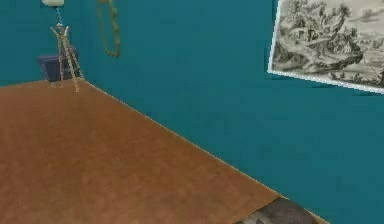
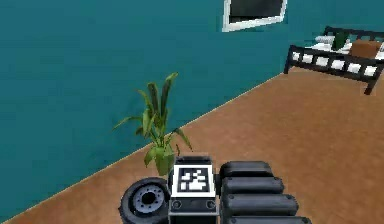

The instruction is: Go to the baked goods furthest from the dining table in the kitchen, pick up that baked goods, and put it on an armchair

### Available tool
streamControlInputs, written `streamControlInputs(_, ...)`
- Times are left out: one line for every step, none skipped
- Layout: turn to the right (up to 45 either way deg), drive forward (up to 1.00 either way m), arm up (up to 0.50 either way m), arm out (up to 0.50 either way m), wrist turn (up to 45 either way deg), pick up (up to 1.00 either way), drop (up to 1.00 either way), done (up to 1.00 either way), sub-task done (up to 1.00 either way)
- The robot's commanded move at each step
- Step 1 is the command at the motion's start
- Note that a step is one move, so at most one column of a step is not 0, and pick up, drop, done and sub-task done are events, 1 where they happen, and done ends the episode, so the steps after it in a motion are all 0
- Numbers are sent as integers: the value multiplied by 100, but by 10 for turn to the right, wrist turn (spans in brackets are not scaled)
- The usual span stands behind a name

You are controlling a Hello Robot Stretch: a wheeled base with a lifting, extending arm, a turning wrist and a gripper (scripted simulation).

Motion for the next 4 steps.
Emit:
streamControlInputs(450,0,0,0,0,0,0,0,0)
streamControlInputs(0,5,0,0,0,0,0,0,0)
streamControlInputs(-450,0,0,0,0,0,0,0,0)
streamControlInputs(-450,0,0,0,0,0,0,0,0)
